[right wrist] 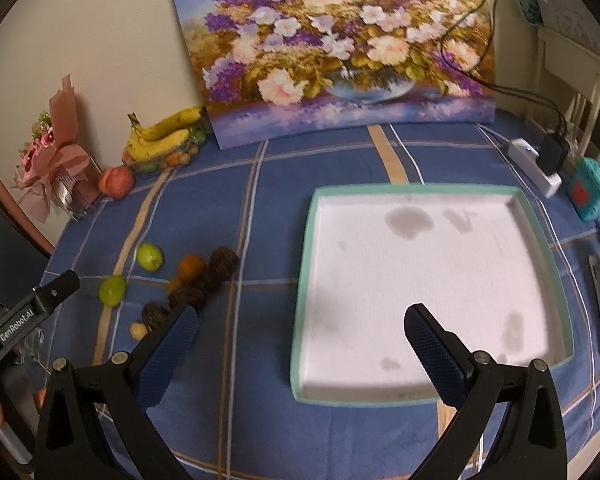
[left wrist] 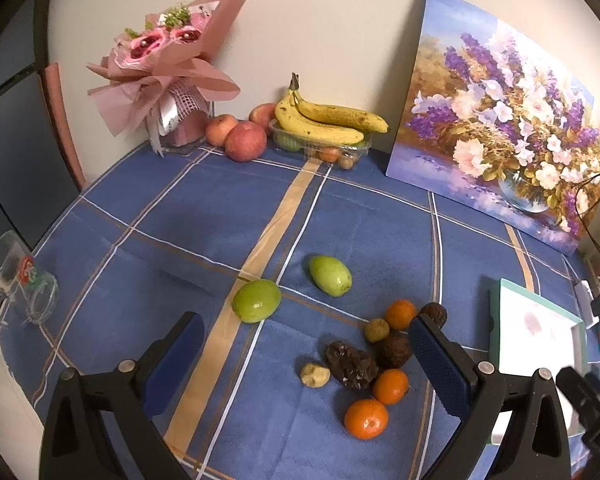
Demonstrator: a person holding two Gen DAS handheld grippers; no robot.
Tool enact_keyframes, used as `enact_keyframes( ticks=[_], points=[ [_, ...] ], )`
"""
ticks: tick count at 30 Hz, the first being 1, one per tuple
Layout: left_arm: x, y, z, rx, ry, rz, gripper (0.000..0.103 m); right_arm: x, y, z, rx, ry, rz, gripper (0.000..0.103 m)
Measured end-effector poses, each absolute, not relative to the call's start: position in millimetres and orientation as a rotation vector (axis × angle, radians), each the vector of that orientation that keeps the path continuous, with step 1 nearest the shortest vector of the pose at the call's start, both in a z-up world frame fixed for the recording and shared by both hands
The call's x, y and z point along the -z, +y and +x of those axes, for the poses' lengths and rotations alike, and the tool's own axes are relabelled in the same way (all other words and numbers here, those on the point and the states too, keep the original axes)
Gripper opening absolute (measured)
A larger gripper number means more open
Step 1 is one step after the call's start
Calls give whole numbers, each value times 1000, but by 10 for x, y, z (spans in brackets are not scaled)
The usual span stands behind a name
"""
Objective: Organize fruits
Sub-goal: 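Grasp the green pear-like fruit with the left tool while the right tool grasps a brown date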
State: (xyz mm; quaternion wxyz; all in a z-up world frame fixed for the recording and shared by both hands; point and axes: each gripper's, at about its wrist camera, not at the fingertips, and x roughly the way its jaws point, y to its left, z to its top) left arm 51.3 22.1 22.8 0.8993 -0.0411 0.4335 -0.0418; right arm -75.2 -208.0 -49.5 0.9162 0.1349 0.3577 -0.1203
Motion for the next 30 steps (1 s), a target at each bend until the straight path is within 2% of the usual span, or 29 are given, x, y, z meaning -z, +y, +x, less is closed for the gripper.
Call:
enact_keyframes(
  ticks=[15, 23, 27, 29, 30],
  points=[
    [-110, 490, 1098, 9, 997, -155, 102, 263, -1972, 72, 150, 728, 259, 101],
    [137, 540, 1353, -7, 1089, -208, 96, 393, -1935, 480, 113, 781, 268, 66],
    [305, 546, 1422, -14, 1137, -222, 93, 582, -1928, 653, 89, 843, 292, 60],
    [396, 543, 1451, -15, 1161, -230, 90, 711, -1902, 728, 76, 887, 296, 51],
    [424, 547, 1454, -16, 1168, -232, 89, 781, -1890, 760, 70, 908, 300, 51]
  ],
)
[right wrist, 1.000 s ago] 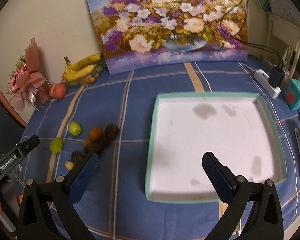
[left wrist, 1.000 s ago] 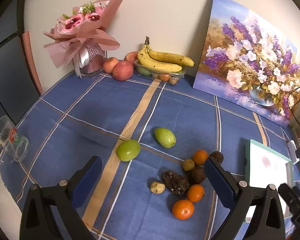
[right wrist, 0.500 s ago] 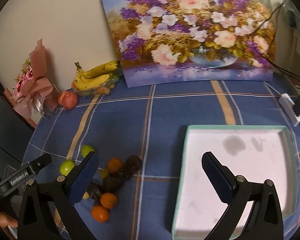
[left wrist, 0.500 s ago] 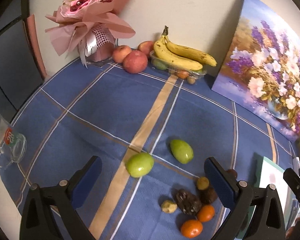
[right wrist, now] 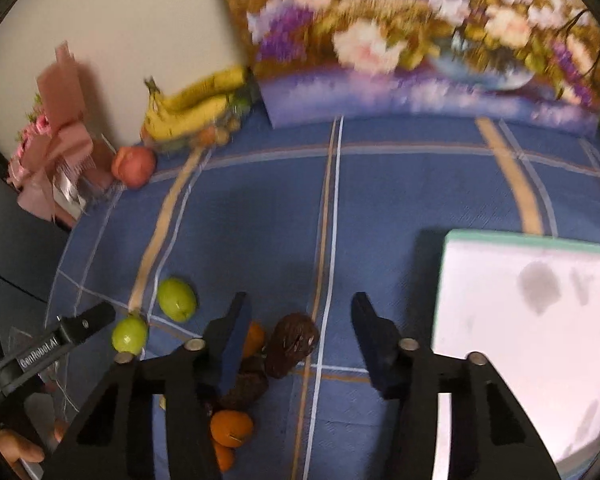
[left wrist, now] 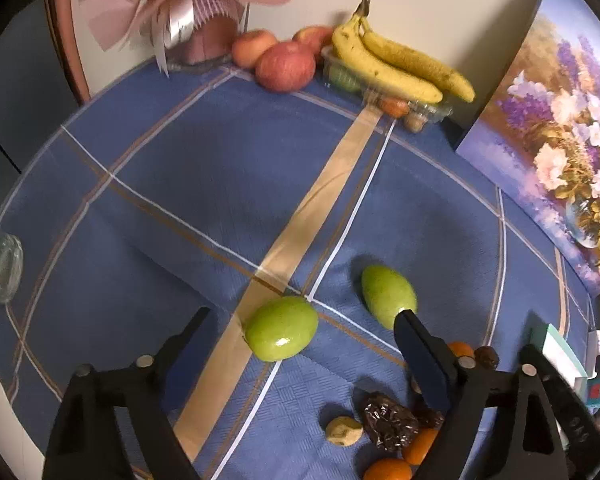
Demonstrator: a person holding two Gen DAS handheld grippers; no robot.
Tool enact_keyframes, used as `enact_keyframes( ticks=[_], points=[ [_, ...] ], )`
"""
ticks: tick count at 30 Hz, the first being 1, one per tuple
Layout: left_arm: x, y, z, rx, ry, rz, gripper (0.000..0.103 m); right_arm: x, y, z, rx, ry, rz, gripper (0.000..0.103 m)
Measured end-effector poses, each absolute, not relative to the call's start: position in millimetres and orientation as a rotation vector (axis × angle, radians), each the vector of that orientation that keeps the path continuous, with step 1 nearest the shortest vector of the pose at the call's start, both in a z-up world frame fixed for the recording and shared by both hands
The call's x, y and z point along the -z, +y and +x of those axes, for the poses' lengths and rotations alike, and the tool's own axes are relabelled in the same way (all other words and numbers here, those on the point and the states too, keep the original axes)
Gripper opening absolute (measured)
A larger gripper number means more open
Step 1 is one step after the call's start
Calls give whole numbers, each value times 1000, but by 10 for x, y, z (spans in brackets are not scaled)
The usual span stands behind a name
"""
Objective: Organize fruits
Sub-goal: 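Grasp the green pear-like fruit with the left tool while the right tool grasps a brown date, then carry the green fruit with the left tool while the right tool carries the date to the white tray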
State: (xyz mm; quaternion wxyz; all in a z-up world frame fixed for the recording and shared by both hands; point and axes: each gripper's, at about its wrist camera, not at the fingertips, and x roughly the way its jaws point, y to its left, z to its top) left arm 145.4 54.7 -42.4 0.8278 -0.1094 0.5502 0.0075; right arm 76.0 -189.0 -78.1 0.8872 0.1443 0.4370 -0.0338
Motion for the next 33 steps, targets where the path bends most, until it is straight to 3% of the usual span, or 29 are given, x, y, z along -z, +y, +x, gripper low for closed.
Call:
enact_keyframes(
  ticks=[5, 9, 14, 20, 33],
  points=[
    [625, 574, 1483, -26, 1214, -261, 86, 1040, -1864, 836, 44, 979, 338, 48],
    [766, 600, 1509, -32, 1248, -297, 74, 1173, -1852, 859, 38, 1009, 352, 45],
    [824, 648, 1532, -32, 1254, -344, 73, 1250, -1821, 865, 25, 1024, 365, 38],
    [832, 666, 1549, -51, 1254, -332, 53, 1258, -1797, 872, 22, 1022, 354, 37],
    [437, 555, 1443, 16, 1166, -291, 53, 868, -1798, 677, 10, 947, 364, 37]
  ],
)
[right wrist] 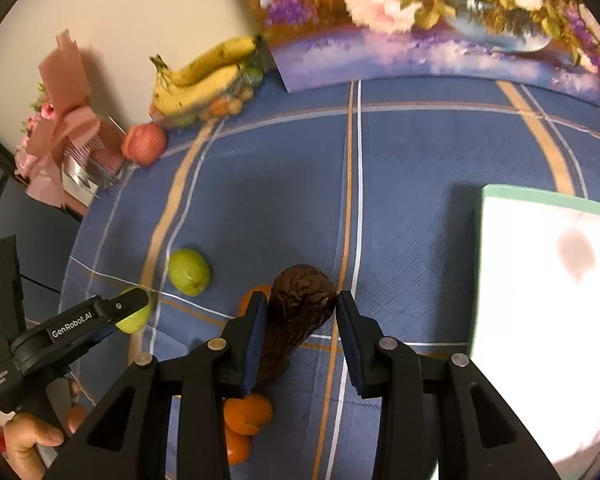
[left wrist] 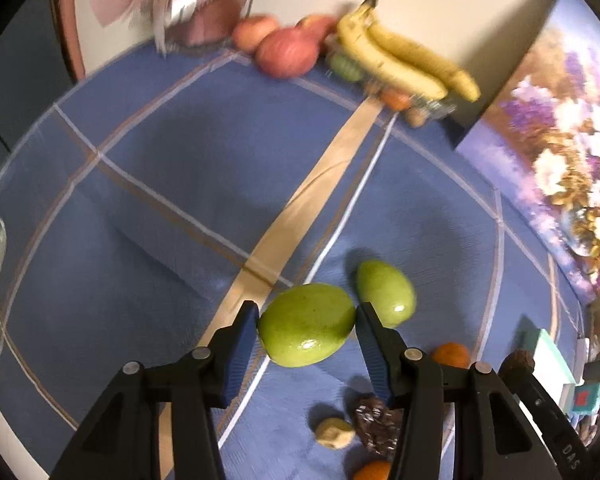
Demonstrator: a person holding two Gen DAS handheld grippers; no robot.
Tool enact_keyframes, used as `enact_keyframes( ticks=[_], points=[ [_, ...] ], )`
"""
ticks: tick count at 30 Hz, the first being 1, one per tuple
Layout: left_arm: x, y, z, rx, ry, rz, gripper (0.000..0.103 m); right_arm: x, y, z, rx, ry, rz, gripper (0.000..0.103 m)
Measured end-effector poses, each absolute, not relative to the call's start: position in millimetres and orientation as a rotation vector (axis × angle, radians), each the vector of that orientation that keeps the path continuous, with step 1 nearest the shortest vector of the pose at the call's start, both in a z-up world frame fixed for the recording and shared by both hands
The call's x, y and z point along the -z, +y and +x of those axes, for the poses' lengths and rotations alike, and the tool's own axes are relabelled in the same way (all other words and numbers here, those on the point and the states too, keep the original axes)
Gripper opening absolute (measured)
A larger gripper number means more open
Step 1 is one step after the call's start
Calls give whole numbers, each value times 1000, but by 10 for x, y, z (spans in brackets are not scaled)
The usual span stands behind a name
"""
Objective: Organize fruits
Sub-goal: 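Carry the green fruit with the left tool while the right tool carries the date to the white tray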
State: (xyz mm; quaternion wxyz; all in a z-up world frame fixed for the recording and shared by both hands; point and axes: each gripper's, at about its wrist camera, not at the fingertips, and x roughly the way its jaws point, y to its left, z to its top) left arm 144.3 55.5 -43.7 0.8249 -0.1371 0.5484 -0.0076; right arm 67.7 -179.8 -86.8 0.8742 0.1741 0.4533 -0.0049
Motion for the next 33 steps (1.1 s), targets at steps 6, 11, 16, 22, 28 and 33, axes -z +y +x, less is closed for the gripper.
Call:
enact_keyframes(
  ticks=[6, 11, 16, 22, 28, 33],
  points=[
    [73, 430, 1279, 80, 1075, -264, 53, 629, -1870, 483, 8, 907, 373, 37],
    [-64, 305, 1131, 137, 1052, -255, 53, 500, -1946, 327, 30, 891, 375, 37],
    [-136, 150, 979, 189, 1039, -229, 53, 389, -2083, 110, 57, 868, 395, 37],
    [-204, -86, 832, 251, 1020, -182, 53, 377, -2243, -100, 104, 862, 412, 37],
    [-189, -367, 739, 313, 1027, -135, 53, 426, -2415, -223, 138, 868, 446, 37],
    [-132, -671, 646, 367, 1038, -59, 53, 464, -2592, -275, 186, 873, 465, 37]
  ],
)
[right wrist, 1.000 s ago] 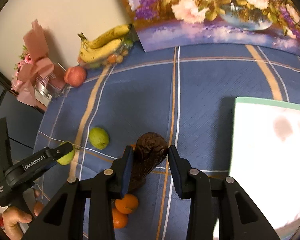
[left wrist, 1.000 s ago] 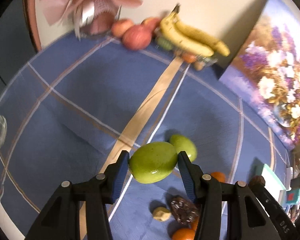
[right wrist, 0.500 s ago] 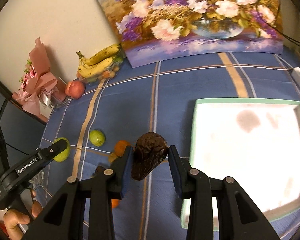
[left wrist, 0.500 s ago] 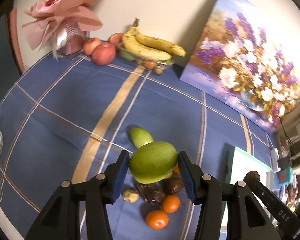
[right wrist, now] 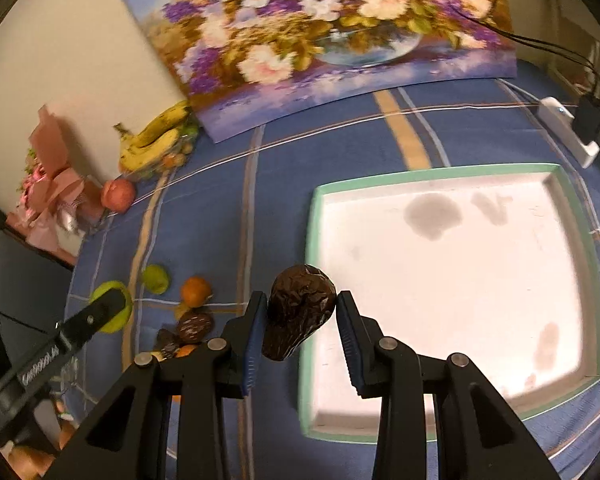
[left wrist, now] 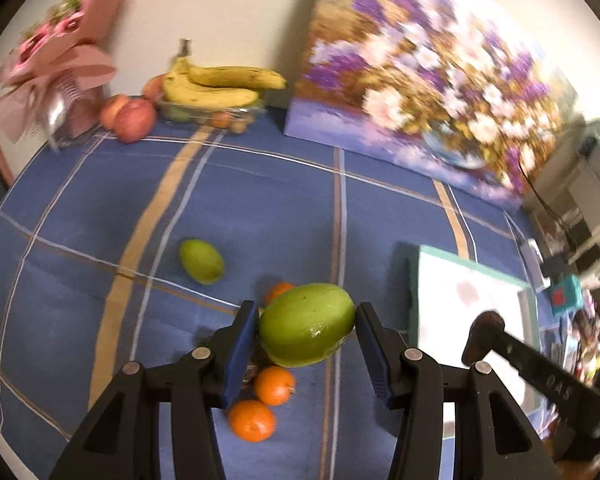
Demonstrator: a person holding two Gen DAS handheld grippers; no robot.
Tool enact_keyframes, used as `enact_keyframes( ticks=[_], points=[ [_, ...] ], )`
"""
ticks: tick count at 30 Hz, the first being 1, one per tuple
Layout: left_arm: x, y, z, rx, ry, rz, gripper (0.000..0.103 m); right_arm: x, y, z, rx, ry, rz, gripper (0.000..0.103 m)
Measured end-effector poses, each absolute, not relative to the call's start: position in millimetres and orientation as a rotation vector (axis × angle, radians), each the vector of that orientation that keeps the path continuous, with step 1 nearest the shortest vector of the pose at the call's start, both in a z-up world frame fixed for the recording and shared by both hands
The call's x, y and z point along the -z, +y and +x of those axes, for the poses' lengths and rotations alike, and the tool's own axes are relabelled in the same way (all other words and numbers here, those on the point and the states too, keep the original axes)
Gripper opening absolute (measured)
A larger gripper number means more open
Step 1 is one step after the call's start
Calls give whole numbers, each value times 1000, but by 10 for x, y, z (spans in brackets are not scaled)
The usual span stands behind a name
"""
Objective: Organize fruits
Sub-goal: 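Carry the green fruit with the left tool while the right tool carries the date to the white tray, then lower and release the green fruit with the left tool while the right tool releases the date in the tray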
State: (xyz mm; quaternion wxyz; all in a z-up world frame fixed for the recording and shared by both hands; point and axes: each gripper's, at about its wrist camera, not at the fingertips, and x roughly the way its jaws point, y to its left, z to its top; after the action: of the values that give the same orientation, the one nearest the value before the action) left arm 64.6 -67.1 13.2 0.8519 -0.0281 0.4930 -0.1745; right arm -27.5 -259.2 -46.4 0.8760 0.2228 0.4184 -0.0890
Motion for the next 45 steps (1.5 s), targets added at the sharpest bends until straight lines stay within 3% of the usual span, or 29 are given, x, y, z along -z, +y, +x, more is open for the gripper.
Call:
enact_keyframes(
  ticks=[20, 45],
  points=[
    [349, -2050, 508, 665, 1066, 117, 53, 562, -3568, -644, 486, 864, 522, 37],
    [722, -2534, 783, 633, 1083, 221, 53, 1052, -3910, -423, 529, 984, 523, 37]
  ],
)
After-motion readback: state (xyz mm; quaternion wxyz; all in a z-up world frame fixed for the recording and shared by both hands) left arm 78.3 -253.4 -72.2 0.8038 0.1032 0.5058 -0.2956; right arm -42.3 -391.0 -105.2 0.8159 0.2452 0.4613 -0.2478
